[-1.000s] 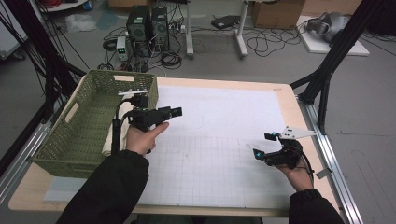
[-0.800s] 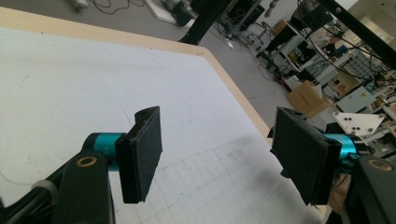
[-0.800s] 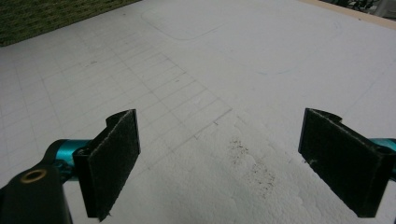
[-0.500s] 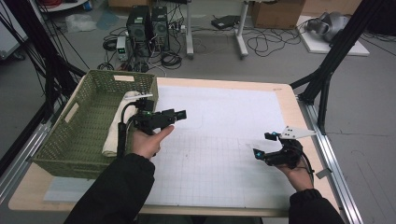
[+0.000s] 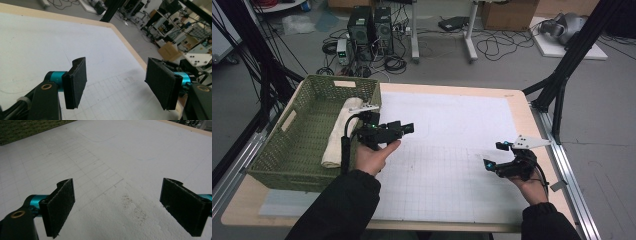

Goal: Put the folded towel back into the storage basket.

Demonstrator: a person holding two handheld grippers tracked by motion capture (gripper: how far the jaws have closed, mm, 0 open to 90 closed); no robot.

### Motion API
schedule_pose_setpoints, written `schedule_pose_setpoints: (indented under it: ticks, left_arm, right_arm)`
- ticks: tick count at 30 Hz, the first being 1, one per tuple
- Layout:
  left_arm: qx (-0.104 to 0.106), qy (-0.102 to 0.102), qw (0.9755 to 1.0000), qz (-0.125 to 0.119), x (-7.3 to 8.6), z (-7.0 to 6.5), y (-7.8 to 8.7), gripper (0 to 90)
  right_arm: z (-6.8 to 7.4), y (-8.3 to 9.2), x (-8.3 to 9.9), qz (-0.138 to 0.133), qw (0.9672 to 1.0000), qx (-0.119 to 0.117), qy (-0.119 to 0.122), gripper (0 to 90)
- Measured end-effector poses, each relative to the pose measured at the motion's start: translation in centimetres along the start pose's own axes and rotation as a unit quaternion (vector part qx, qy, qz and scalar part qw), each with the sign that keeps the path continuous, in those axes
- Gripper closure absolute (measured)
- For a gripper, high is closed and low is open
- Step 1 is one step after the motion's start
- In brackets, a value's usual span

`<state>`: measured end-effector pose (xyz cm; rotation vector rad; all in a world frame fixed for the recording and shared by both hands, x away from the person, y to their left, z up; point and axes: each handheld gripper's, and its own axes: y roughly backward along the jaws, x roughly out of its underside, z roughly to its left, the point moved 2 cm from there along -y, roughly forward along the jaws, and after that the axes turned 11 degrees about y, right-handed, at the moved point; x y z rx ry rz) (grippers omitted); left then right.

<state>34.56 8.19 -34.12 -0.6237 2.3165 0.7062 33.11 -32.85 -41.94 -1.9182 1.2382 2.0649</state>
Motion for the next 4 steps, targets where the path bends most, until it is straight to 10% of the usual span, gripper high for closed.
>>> schedule_pose_setpoints:
  ticks: [4]
  left_arm:
    - [0.0,-0.005,1.0,0.002,0.7,-0.24,0.02,33.3]
  right_arm:
    - [0.02,0.07,-0.04,-0.001,1.0,0.001,-0.002,11.9]
